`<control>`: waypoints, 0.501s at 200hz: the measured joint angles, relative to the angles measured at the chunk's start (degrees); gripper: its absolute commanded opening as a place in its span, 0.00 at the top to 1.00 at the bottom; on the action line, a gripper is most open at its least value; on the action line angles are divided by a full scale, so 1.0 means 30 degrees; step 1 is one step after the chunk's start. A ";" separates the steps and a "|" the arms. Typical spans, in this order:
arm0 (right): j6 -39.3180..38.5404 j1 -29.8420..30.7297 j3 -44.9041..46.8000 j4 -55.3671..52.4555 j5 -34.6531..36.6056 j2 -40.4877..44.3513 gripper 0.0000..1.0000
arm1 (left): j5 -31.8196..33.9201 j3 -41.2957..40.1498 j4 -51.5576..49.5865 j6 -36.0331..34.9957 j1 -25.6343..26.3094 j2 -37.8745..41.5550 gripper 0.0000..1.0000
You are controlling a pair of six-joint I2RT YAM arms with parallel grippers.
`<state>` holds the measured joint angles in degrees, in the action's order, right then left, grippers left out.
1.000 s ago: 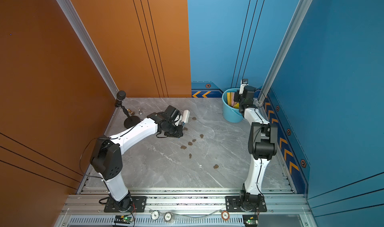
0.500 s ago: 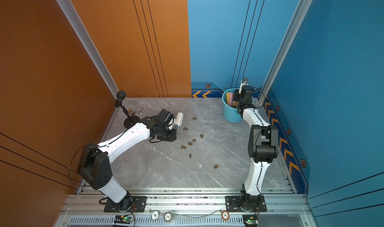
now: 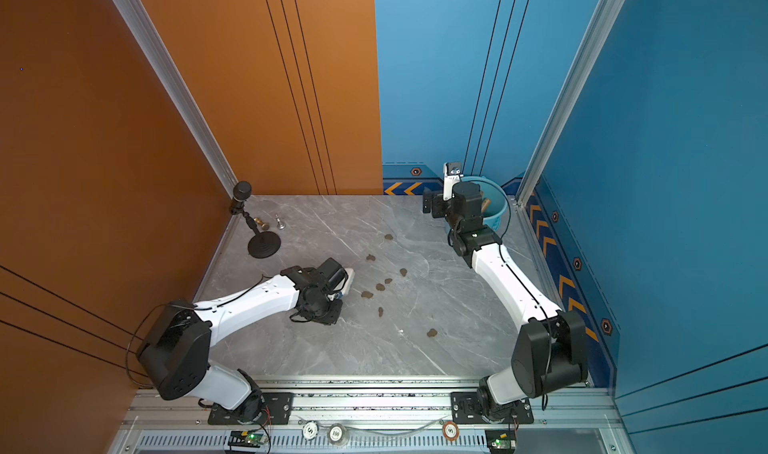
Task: Brush the soil off the hand trowel and place it into the bucket
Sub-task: Place the brush at the center of the board.
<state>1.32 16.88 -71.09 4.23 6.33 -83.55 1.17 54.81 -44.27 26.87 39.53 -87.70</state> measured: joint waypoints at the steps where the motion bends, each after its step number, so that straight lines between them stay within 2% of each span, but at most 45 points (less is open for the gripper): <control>1: 0.0000 0.0087 0.0051 -0.0080 0.0029 0.0073 0.01 | 0.0000 -0.0022 0.0000 0.0022 0.0015 0.0000 1.00; 22: -0.0007 0.1217 0.0707 -0.0663 0.0823 0.1027 0.00 | 0.0007 -0.0590 0.0189 0.0503 0.0328 -0.0160 1.00; 37: 0.0000 0.1690 0.1129 -0.0903 0.1443 0.1566 0.01 | 0.0066 -0.0903 0.0386 0.0743 0.0619 -0.0168 0.91; 71: 0.0357 0.1763 0.1800 -0.1749 0.2812 0.2361 0.01 | 0.0051 -0.1552 0.0838 0.1224 0.1384 -0.0168 0.63; 100: 0.1020 0.1887 0.2193 -0.2368 0.4051 0.2973 0.01 | -0.0211 -0.1698 0.1005 0.1596 0.1508 -0.0168 0.55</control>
<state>4.38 22.55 -64.51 -2.87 18.48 -74.63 0.54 49.71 -41.25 31.66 44.05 -88.20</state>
